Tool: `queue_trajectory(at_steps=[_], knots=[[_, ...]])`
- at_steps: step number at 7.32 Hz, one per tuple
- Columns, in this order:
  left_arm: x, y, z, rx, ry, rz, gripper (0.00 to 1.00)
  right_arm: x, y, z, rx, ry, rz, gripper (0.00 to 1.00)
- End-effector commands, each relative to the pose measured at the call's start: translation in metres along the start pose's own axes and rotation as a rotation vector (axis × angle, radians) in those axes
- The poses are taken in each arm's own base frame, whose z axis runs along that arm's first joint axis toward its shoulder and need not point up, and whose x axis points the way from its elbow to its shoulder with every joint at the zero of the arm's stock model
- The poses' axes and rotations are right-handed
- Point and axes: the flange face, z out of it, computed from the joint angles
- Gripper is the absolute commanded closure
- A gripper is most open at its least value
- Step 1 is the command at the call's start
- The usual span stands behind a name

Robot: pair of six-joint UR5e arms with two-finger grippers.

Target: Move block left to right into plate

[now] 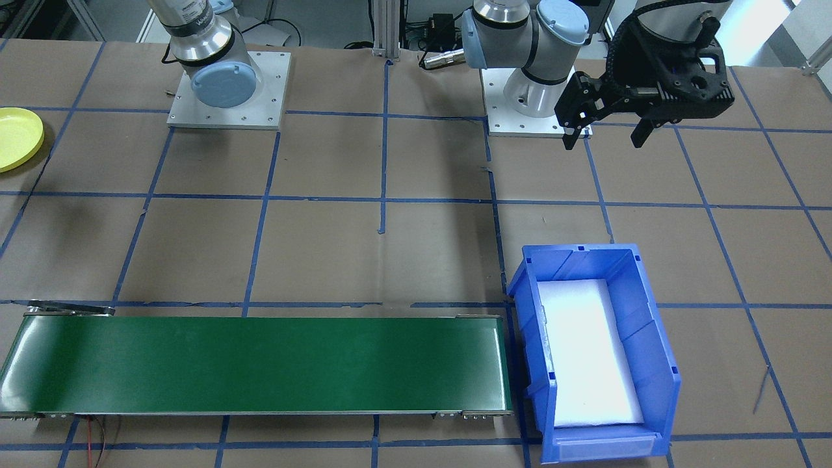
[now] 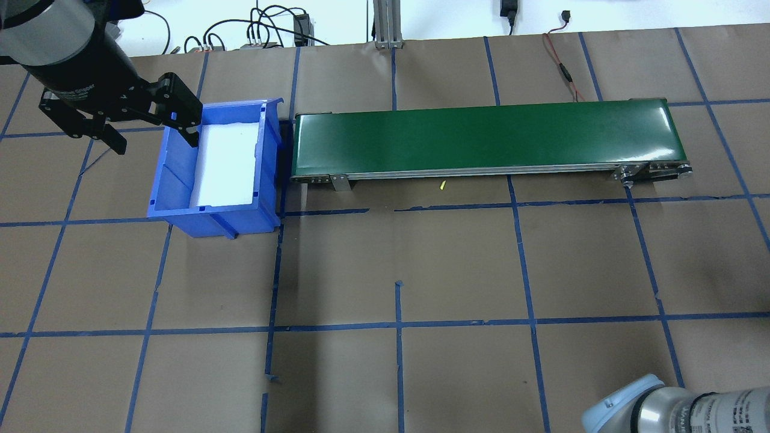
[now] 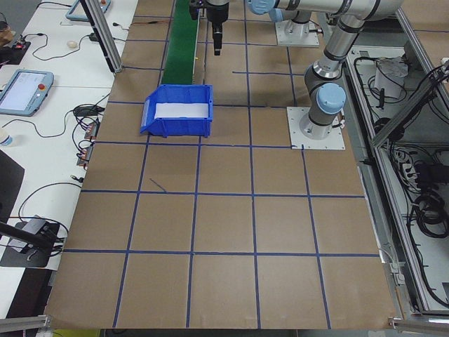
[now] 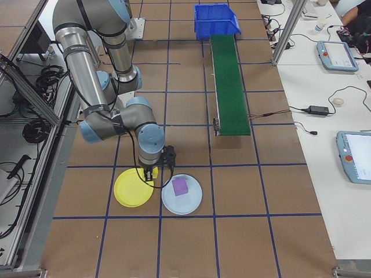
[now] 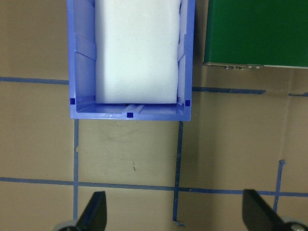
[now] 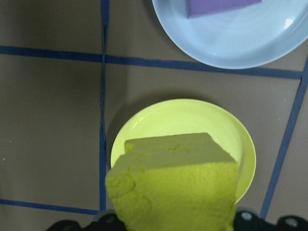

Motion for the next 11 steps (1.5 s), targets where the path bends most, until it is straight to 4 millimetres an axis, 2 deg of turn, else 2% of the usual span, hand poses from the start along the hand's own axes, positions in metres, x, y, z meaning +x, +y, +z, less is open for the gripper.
queue_trajectory(at_steps=[1,2,3,5,8,10,11], knots=[[-0.001,0.0,0.0,0.0,0.0,-0.001,0.0,0.027,0.097,0.051,0.033,0.011,0.047,0.9],[0.001,0.0,0.0,0.0,0.0,0.002,0.0,0.025,0.124,0.075,0.062,0.027,0.083,0.9],[0.0,0.0,0.0,0.0,0.0,0.0,0.0,0.022,0.126,0.081,0.069,0.023,0.097,0.89],[0.0,0.0,0.0,0.0,0.0,0.0,0.0,0.021,0.109,0.087,0.185,-0.003,0.161,0.85],[-0.001,0.0,0.0,0.001,0.0,-0.001,0.0,0.01,0.071,0.089,0.18,-0.02,0.166,0.84],[0.001,0.0,0.0,0.002,0.0,0.002,0.0,0.021,0.064,0.11,0.183,-0.025,0.148,0.83],[0.0,0.0,0.0,0.001,0.0,0.0,0.0,0.024,0.063,0.115,0.188,-0.022,0.155,0.73]])
